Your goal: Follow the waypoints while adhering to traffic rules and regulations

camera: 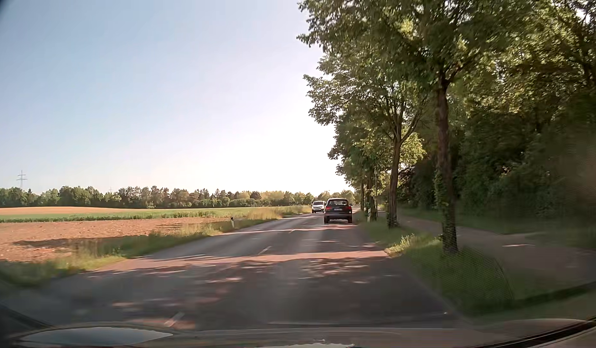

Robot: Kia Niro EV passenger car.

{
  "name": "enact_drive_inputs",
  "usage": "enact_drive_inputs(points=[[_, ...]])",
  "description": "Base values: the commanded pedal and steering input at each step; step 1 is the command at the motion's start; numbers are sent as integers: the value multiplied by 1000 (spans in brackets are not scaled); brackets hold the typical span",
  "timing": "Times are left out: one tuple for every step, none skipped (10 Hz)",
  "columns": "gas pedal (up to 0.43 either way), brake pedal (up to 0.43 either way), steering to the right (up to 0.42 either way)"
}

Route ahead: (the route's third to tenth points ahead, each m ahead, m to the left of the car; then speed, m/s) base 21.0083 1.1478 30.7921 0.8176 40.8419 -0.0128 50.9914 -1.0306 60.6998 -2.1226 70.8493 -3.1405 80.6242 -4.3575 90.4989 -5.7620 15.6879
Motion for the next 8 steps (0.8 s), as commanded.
enact_drive_inputs(points=[[228,12,13],[228,12,13],[228,12,13],[228,6,13],[228,12,13],[228,12,13],[228,12,13],[228,12,12]])
